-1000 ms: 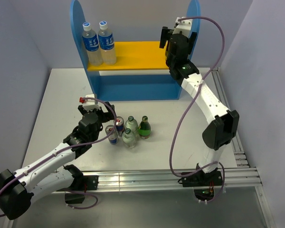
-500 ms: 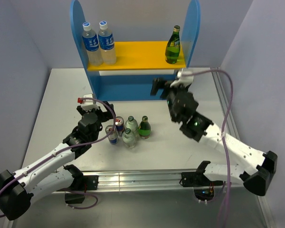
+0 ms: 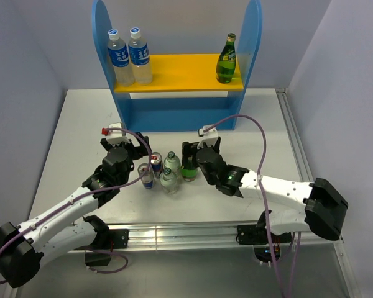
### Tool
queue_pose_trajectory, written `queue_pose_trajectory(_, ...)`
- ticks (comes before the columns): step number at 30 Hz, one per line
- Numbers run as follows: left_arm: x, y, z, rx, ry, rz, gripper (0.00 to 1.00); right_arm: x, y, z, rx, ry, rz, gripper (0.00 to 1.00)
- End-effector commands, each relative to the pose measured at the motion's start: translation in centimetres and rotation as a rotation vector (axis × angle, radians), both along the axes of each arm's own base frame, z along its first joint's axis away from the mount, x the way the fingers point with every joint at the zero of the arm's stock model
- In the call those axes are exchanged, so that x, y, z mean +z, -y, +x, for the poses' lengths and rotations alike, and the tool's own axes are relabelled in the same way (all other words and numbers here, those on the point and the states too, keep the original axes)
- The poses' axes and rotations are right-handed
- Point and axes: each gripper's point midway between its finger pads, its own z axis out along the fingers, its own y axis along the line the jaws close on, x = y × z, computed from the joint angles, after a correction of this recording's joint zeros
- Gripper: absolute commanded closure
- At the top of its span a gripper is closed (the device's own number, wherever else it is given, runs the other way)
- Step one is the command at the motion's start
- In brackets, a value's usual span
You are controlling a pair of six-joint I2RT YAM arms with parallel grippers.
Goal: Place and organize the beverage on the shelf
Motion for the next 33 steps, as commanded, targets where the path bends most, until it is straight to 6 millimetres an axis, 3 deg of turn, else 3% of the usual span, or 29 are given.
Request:
queue_pose_trajectory(1,1.4,0.0,0.4,0.014,0.025,-0.027,0.01,1.9,-1.9,0.7,0.003,0.026,0.104,0.07)
queue_pose_trajectory(6,1.3,0.0,0.4,0.014,0.024,-0.025,0.01,0.7,-2.3,1.1,-0.008,0.005,0.087,0.11)
queue_pose_trajectory(9,1.4,0.1,0.3,0.010,0.026,-0.027,0.01,-0.2,-2.3,1.2,-0.015,-0.003,0.075,0.19)
queue_pose_trajectory(10,1.4,0.1,0.3,0.011,0.025,-0.028,0.01,-0.4,-2.3,1.2,-0.016,-0.005,0.071,0.28)
queue_pose_trajectory(15,1.5,0.1,0.3,0.011,0.026,-0.028,0.01,-1.3,-2.2,1.5,-0.031,-0.015,0.036,0.52)
queue_pose_trajectory(16,1.5,0.0,0.3,0.013,0.025,-0.027,0.01,-1.3,-2.2,1.5,-0.030,-0.014,0.034,0.66)
queue_pose_trajectory(18,1.6,0.0,0.3,0.011,0.028,-0.030,0.01,-1.1,-2.2,1.6,-0.037,-0.013,0.030,0.83)
queue_pose_trajectory(19,1.6,0.0,0.2,0.011,0.028,-0.031,0.01,-0.9,-2.2,1.7,-0.041,-0.010,0.030,0.97)
queue_pose_trajectory(20,1.7,0.0,0.2,0.010,0.031,-0.033,0.01,-0.7,-2.2,1.8,-0.042,-0.005,0.028,1.00)
queue_pose_trajectory(23,1.7,0.0,0.2,0.008,0.031,-0.034,0.01,1.4,-2.0,2.0,-0.043,0.028,0.018,1.00)
queue_pose_trajectory(29,1.7,0.0,0.2,0.009,0.028,-0.032,0.01,11.2,-1.6,3.1,-0.067,0.181,0.064,1.00)
queue_pose_trajectory(30,1.7,0.1,0.2,0.007,0.027,-0.030,0.01,14.0,-1.8,3.3,-0.068,0.218,0.098,1.00)
queue_pose_trajectory(32,1.7,0.0,0.2,0.008,0.028,-0.031,0.01,16.5,-1.7,3.9,-0.075,0.258,0.090,1.00)
queue_pose_trajectory(33,1.7,0.0,0.1,0.008,0.029,-0.032,0.01,19.2,-1.6,4.2,-0.082,0.296,0.120,1.00)
